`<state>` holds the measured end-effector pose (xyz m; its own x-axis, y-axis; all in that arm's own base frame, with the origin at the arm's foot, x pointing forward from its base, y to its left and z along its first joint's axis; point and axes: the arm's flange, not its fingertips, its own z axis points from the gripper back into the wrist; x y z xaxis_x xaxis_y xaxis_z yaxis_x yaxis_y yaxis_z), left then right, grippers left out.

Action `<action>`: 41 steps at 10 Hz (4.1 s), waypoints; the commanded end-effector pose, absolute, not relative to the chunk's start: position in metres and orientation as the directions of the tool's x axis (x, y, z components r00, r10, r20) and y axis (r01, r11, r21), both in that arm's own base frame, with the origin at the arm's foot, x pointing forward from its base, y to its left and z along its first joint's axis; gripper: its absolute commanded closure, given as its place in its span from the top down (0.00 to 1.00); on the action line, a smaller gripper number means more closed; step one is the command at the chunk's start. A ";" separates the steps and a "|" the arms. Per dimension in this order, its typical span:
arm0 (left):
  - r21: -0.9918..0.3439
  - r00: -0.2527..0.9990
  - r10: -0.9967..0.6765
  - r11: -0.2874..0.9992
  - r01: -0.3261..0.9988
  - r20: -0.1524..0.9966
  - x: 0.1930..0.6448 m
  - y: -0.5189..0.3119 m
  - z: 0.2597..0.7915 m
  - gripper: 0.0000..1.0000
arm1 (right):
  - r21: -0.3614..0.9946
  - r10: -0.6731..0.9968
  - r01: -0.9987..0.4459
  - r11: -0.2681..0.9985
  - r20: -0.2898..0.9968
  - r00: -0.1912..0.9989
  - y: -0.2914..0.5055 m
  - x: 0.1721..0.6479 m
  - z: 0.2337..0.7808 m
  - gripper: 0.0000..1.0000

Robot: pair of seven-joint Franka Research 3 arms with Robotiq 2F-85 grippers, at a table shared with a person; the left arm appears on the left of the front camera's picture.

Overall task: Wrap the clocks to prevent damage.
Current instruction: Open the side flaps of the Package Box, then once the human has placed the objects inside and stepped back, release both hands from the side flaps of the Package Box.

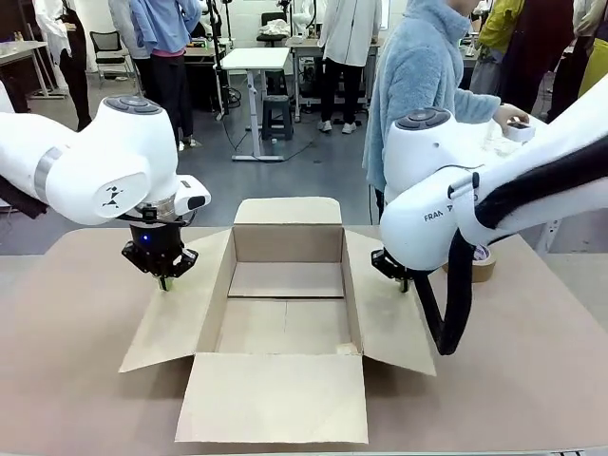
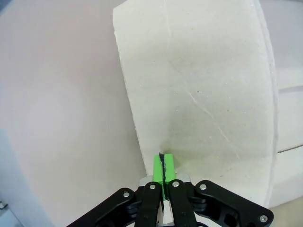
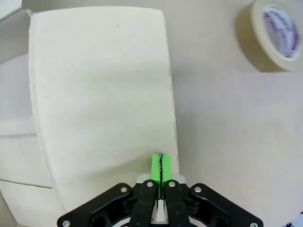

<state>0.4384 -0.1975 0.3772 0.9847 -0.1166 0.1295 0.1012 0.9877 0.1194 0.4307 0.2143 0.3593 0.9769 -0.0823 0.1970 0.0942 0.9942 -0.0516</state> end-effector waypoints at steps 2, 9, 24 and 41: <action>-0.043 0.991 -0.095 0.994 0.100 0.098 0.439 -0.187 0.368 0.00 | 0.146 -0.047 0.032 0.989 0.100 0.994 0.210 0.443 0.349 0.01; 0.019 0.991 -0.090 0.996 0.089 0.101 0.443 -0.191 0.368 0.00 | 0.122 -0.046 0.030 0.992 0.124 0.991 0.212 0.443 0.343 0.01; 0.019 0.991 -0.090 0.996 0.089 0.101 0.443 -0.191 0.368 0.00 | 0.122 -0.046 0.030 0.992 0.124 0.991 0.212 0.443 0.343 0.01; 0.019 0.991 -0.090 0.996 0.089 0.101 0.443 -0.191 0.368 0.00 | 0.122 -0.046 0.030 0.992 0.124 0.991 0.212 0.443 0.343 0.01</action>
<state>0.4432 -0.1890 0.3679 0.9903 -0.0966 0.0998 0.0976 0.9952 -0.0045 0.4443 0.2078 0.3468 0.9917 -0.0311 0.1250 0.0134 0.9900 0.1405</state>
